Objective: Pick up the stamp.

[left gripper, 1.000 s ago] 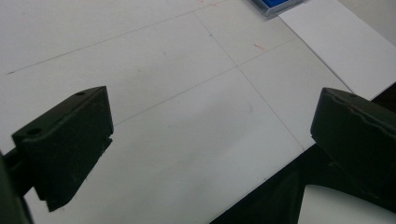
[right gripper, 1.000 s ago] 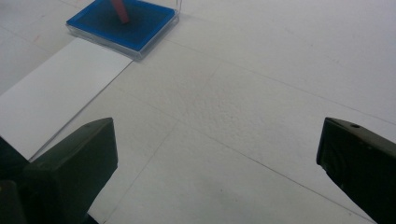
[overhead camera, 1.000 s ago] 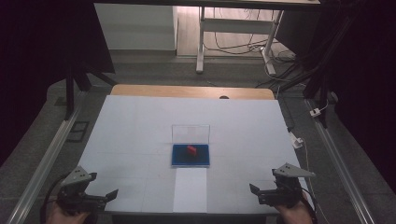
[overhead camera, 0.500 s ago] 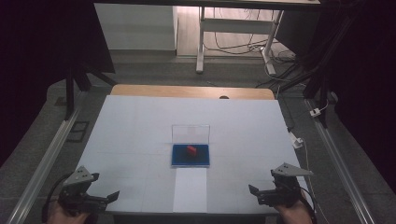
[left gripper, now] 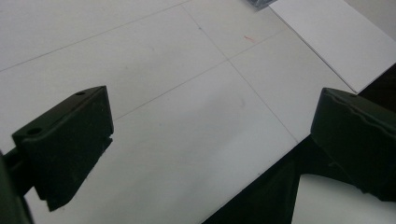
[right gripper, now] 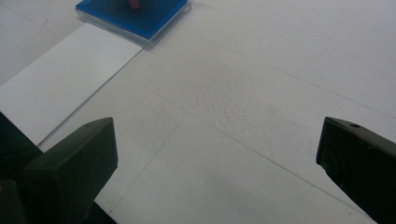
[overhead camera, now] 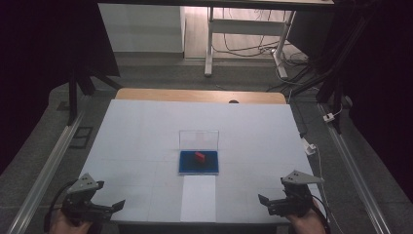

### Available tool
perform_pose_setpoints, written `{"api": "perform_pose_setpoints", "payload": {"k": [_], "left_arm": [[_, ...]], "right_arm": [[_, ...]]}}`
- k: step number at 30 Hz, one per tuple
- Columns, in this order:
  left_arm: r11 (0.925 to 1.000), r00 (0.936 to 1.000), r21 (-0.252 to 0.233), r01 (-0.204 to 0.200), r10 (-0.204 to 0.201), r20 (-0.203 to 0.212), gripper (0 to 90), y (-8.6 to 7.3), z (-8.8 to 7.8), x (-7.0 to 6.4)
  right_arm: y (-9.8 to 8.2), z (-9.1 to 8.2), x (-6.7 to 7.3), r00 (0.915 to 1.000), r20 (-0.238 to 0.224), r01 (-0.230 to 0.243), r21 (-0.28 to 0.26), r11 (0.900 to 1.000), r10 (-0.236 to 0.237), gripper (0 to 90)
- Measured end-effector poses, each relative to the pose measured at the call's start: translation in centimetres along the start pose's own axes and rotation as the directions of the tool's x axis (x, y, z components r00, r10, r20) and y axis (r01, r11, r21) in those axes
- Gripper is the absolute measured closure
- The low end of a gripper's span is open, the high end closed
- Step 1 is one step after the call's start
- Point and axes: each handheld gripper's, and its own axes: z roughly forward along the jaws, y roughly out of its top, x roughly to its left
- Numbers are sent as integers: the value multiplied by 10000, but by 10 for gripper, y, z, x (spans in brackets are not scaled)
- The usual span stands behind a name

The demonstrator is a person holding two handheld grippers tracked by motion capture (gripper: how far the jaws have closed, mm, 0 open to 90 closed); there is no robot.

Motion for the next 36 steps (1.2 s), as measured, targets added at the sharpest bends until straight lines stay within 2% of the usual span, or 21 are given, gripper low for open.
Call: {"api": "perform_pose_setpoints", "payload": {"k": [9, 12, 13, 17, 20, 25, 36], "left_arm": [[9999, 9995, 56, 163, -164, 265, 0, 0, 0, 3], [9999, 9995, 55, 156, -158, 287, 0, 0, 1, 3], [9999, 9994, 55, 153, -154, 302, 0, 0, 1, 3], [9998, 9988, -19, 200, -199, 448, 0, 0, -1, 4], [9997, 9985, -76, 223, -219, 504, 0, -1, -1, 5], [9998, 9987, -89, 191, -186, 471, 0, -1, -1, 5], [9997, 9996, -217, 75, -69, 263, 0, 0, -2, 3]], "right_arm": [[2, 0, 2, 9998, -219, 38, -215, 9998, -43, 0], [3, 0, 3, 9996, -173, 204, -273, 9994, -209, 0], [5, 0, 4, 9991, 41, 418, -333, 9986, -416, 0], [7, 1, 6, 9989, -113, 443, -617, 9971, -451, 0], [9, 2, 9, 9981, -209, 559, -640, 9964, -573, 0], [14, 6, 13, 9960, -365, 785, -759, 9940, -814, 0], [21, 12, 12, 9941, -586, 858, -875, 9925, -911, 0]]}}
